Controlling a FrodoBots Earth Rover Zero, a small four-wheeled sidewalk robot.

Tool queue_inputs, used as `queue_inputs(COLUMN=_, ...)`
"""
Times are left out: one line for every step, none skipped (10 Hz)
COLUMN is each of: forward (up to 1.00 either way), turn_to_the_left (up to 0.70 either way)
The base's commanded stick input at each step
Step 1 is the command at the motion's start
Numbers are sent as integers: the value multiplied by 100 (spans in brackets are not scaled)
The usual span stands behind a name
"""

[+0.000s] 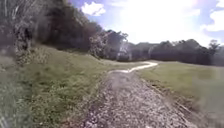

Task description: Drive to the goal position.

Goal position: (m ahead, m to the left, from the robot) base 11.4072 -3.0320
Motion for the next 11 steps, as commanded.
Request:
queue_inputs(forward=70, turn_to_the_left=0)
queue_inputs(forward=70, turn_to_the_left=0)
queue_inputs(forward=70, turn_to_the_left=0)
queue_inputs(forward=70, turn_to_the_left=0)
queue_inputs(forward=70, turn_to_the_left=0)
queue_inputs(forward=70, turn_to_the_left=0)
queue_inputs(forward=70, turn_to_the_left=0)
queue_inputs(forward=70, turn_to_the_left=0)
queue_inputs(forward=70, turn_to_the_left=0)
queue_inputs(forward=70, turn_to_the_left=0)
queue_inputs(forward=70, turn_to_the_left=0)
